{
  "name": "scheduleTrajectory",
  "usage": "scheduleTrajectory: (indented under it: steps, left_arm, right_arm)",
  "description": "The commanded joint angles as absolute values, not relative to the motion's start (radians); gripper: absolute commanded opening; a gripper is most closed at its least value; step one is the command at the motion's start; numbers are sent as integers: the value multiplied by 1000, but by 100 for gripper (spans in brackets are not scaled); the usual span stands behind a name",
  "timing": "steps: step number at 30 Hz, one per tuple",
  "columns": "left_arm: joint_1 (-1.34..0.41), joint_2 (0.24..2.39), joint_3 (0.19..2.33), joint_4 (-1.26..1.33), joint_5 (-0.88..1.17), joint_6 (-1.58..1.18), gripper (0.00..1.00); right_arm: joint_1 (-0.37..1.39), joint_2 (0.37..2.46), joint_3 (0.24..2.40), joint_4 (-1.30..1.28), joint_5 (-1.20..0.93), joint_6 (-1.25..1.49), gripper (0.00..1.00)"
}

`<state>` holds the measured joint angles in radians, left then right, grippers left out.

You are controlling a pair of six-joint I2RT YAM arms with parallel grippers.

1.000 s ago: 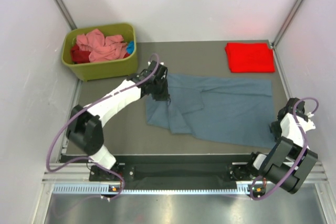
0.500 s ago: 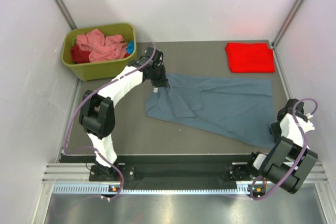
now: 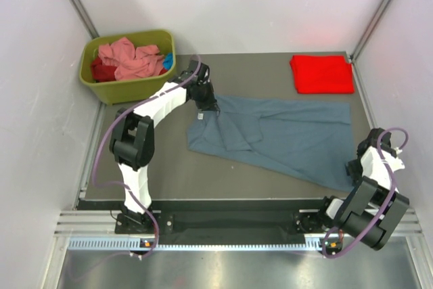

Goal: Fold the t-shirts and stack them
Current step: Fold the tshirt

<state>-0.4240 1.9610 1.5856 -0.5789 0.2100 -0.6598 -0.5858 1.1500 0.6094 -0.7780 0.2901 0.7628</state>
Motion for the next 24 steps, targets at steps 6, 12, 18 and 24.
scheduleTrajectory:
  steps: [6, 12, 18, 24]
  left_arm:
    - [-390, 1983, 1672, -525, 195, -680, 0]
    - [-365, 2011, 1680, -460, 252, -710, 0]
    - [-359, 2068, 1700, -397, 291, -729, 0]
    - [-348, 2108, 1723, -370, 310, -747, 0]
  right_arm:
    - [-598, 1181, 612, -744, 299, 750, 45]
    - [-595, 1184, 615, -712, 290, 726, 46]
    - [-592, 1154, 614, -747, 258, 733, 47]
    - [-535, 1138, 580, -755, 215, 764, 45]
